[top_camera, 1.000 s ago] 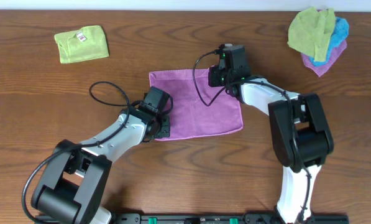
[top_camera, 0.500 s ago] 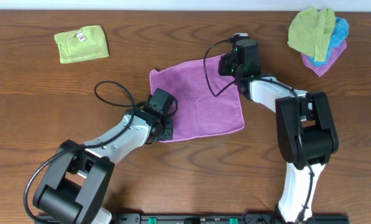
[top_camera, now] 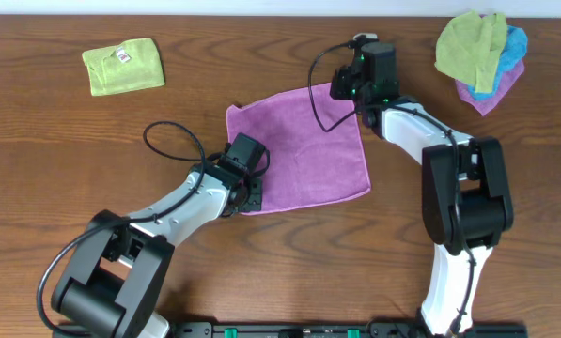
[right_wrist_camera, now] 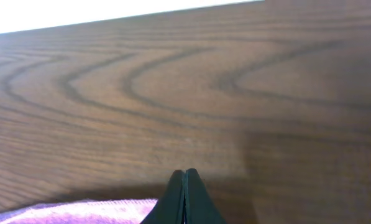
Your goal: Fold the cloth
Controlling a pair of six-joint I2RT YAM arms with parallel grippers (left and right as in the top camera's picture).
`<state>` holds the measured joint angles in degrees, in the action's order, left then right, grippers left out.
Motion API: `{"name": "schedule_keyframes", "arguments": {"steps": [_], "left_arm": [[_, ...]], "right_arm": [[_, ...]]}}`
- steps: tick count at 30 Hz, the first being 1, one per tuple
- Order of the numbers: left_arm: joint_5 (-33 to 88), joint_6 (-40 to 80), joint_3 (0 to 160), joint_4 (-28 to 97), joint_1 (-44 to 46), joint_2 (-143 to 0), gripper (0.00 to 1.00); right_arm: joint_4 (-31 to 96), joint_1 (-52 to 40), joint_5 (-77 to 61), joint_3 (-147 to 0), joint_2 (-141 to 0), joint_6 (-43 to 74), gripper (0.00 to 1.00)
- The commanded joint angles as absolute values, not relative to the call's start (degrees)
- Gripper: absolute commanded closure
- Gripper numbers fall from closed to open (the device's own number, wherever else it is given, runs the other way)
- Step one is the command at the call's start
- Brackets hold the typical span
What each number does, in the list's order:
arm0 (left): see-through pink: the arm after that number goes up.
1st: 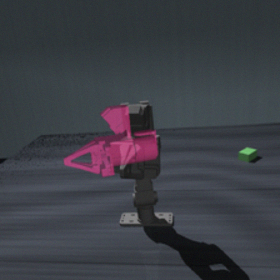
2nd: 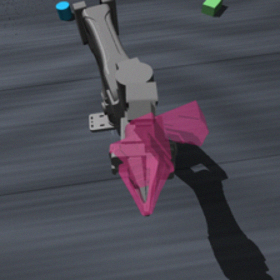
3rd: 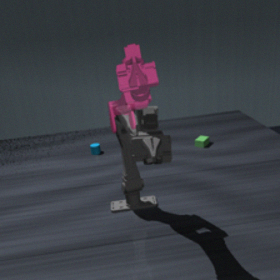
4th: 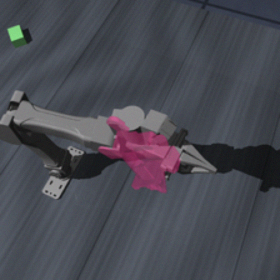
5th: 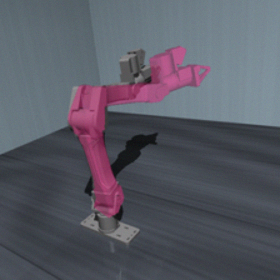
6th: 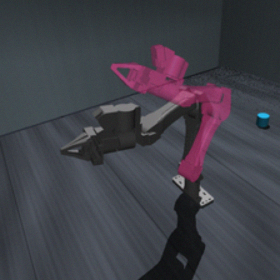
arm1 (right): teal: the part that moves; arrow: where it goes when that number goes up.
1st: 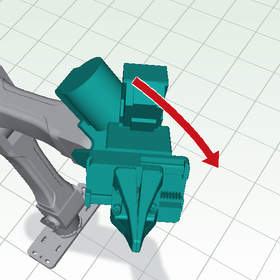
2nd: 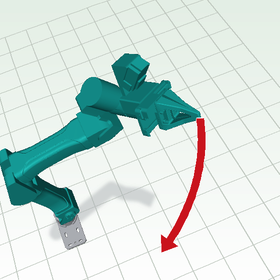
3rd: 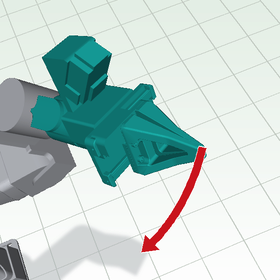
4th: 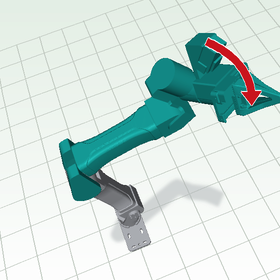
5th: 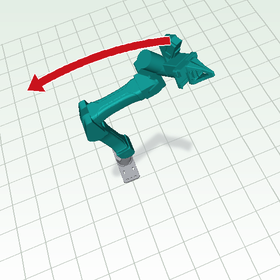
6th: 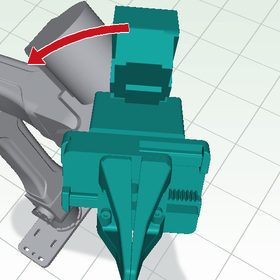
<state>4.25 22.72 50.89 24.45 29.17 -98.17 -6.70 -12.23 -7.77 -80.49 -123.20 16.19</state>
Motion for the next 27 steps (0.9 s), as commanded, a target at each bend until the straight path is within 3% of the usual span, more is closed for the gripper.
{"name": "schedule_keyframes", "arguments": {"steps": [1,6,16,27], "left_arm": [[3.68,23.11,52.14,25.23,29.54,-100.38,0.94],[3.62,23.03,54.24,25.28,29.54,-100.38,0.94],[2.44,20.91,60.73,29.82,21.50,-93.21,0.94],[8.84,17.56,60.75,15.03,16.88,-97.17,0.94]], "right_arm": [[-4.99,-11.92,-12.43,-83.02,-119.61,15.33,0.98],[-0.56,-13.54,-29.12,-84.66,-117.86,14.09,0.98],[6.28,-16.38,-26.48,-84.71,-117.10,13.23,0.98],[38.44,-17.28,-19.14,-84.68,-105.08,5.78,0.99]]}}
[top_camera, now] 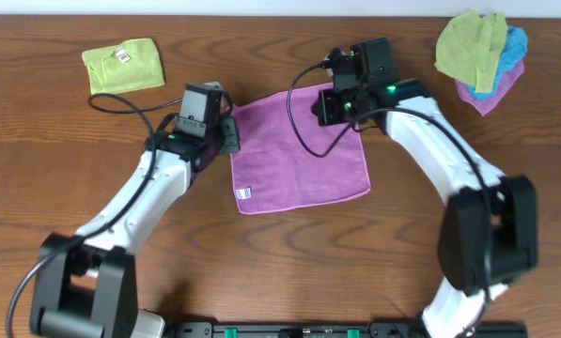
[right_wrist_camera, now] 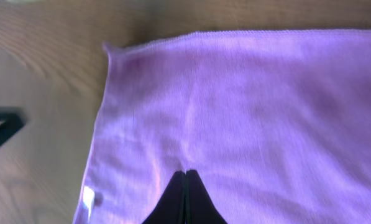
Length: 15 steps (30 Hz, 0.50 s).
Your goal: Fold the cloth
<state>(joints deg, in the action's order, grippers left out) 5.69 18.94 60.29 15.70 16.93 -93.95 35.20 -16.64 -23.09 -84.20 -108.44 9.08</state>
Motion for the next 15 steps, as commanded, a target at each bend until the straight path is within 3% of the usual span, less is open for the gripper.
{"name": "schedule_keyframes", "arguments": {"steps": [1,15], "left_arm": [[9.13,17.56,60.75,14.63,16.93,-98.13,0.94],[11.62,17.52,61.04,1.34,16.95,-108.01,0.94]], "right_arm": [[41.10,-17.65,-18.13,-84.68,-104.25,5.10,0.99],[55.92,-23.59,-11.70,-80.03,-100.31,2.55,0.98]]}}
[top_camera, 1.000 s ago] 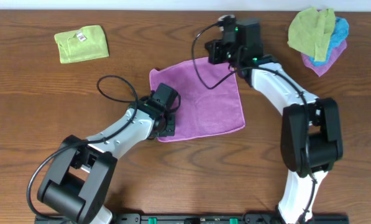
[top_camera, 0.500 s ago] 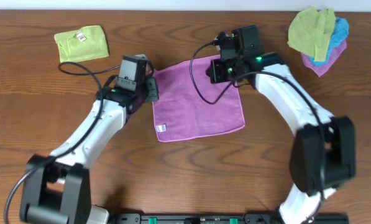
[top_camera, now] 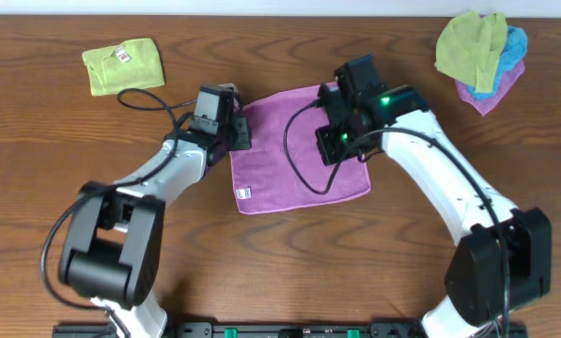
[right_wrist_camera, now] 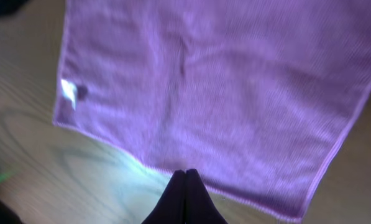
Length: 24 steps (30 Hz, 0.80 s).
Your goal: Fold the cloth
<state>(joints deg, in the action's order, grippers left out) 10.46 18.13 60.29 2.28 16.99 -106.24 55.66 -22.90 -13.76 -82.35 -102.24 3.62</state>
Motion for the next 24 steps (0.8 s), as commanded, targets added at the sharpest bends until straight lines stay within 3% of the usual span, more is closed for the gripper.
{"name": "schedule_keyframes", "arguments": {"steps": [1,11,24], "left_arm": [[11.64,17.54,61.04,0.60,16.95,-108.47,0.94],[11.66,16.64,67.26,-1.76,16.88,-114.78,0.95],[7.81,11.73,71.64,-0.82,16.88,-117.12,0.94]], "right_arm": [[55.72,-23.59,-11.68,-79.05,-99.50,2.59,0.98],[49.76,-23.55,-2.72,-63.13,-81.36,5.80,0.98],[29.89,-23.53,-0.05,-45.82,-80.55,12.45,0.98]]}}
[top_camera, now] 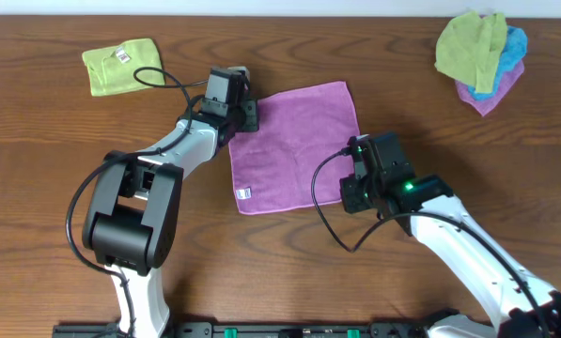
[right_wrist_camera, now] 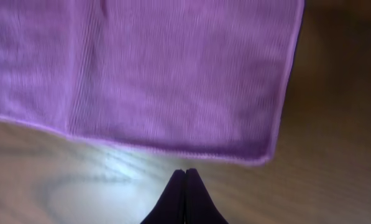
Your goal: Fold the cloth
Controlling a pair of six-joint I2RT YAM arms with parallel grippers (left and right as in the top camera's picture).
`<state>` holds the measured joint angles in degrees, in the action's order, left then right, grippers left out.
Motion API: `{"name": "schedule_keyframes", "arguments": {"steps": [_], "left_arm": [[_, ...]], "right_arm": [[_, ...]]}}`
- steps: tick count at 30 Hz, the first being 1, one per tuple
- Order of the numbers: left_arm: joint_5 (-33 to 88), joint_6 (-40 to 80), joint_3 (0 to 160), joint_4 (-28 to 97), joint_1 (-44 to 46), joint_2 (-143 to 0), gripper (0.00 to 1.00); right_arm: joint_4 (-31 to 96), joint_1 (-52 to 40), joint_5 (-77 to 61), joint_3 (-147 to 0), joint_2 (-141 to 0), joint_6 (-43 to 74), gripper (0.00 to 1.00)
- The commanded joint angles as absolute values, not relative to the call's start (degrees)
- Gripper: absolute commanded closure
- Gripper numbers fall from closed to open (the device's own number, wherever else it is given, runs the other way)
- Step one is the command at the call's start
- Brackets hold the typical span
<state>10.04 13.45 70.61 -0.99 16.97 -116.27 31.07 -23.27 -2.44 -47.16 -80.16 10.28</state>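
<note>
The purple cloth point(top_camera: 299, 145) lies spread flat in the middle of the table, with a white tag point(top_camera: 244, 193) at its near left corner. My right gripper point(top_camera: 352, 199) is by the cloth's near right corner. In the right wrist view it point(right_wrist_camera: 185, 172) is shut on nothing, its tips over bare wood just short of the cloth's point(right_wrist_camera: 173, 68) hemmed edge. My left gripper point(top_camera: 248, 115) sits at the cloth's far left corner; its jaws cannot be made out from overhead.
A folded green cloth point(top_camera: 122, 66) lies at the far left. A heap of green, blue and purple cloths point(top_camera: 482, 52) sits at the far right. Black cables loop beside both wrists. The wooden table point(top_camera: 73, 188) stretches around the cloth.
My right gripper, still shut, has moved from over the cloth's right half to just off its near right corner. My left gripper has shifted from the cloth's left edge to its far left corner.
At first my left gripper was at the skewed cloth's near left corner and my right, shut, at its far right corner. Then the cloth lay squarer, the left gripper near its far left corner, the right over it. The right has since come to the near right corner.
</note>
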Motion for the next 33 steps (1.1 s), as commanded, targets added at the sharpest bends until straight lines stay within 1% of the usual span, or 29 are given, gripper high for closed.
{"name": "schedule_keyframes", "arguments": {"steps": [1,13,24,33], "left_arm": [[7.62,11.73,71.64,-0.93,16.88,-117.23,0.95],[7.27,11.75,72.23,-3.44,16.91,-121.25,0.94],[2.50,9.28,72.27,-6.72,16.84,-121.32,0.94],[0.80,7.01,72.27,-13.43,16.80,-122.50,0.94]], "right_arm": [[29.26,-23.51,0.01,-45.63,-81.03,12.47,0.98],[28.03,-23.27,0.49,-45.63,-85.10,13.30,0.98],[28.29,-23.33,0.40,-45.63,-87.35,14.81,0.98],[29.34,-23.33,0.43,-45.63,-87.35,14.79,0.98]]}}
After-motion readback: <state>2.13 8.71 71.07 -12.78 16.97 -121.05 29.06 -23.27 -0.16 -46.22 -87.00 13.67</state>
